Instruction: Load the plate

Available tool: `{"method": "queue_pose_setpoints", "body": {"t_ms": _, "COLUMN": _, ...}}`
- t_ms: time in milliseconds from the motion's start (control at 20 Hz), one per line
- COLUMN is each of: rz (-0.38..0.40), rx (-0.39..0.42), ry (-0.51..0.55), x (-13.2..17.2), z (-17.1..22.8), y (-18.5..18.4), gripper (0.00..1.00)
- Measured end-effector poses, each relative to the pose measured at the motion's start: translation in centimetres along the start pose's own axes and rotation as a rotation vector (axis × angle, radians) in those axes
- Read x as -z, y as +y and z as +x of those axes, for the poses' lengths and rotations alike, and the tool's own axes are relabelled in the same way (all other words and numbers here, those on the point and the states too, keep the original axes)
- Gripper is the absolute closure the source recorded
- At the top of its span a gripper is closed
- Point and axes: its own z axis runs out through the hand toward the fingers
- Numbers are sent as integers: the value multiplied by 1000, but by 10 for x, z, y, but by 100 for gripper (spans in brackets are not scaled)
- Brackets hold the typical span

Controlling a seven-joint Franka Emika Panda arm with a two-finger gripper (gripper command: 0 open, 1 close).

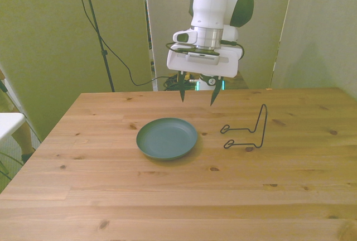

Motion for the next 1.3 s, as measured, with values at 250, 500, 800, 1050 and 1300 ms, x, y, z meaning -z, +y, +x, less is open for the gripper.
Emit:
{"method": "queue_pose_setpoints", "body": {"t_ms": 250, "rz": -68, "rx": 4, "ry": 51, "x": -18, "z": 4, "y": -11, "gripper": 0}}
{"method": "queue_pose_setpoints", "body": {"t_ms": 500, "rz": -125, "rx": 2, "ry": 115, "x": -38, "z": -16, "y": -33, "gripper": 0}}
{"method": "queue_pose_setpoints", "body": {"t_ms": 800, "rz": -165, "rx": 0, "ry": 150, "x": -82, "z": -22, "y": -44, "gripper": 0}}
{"method": "queue_pose_setpoints", "body": {"t_ms": 1050, "rz": -162, "rx": 6, "ry": 147, "x": -102, "z": -20, "y": -47, "gripper": 0}}
{"method": "queue_pose_setpoints", "body": {"t_ms": 1300, "rz": -167, "rx": 14, "ry": 145, "x": -110, "z": -21, "y": -50, "gripper": 0}}
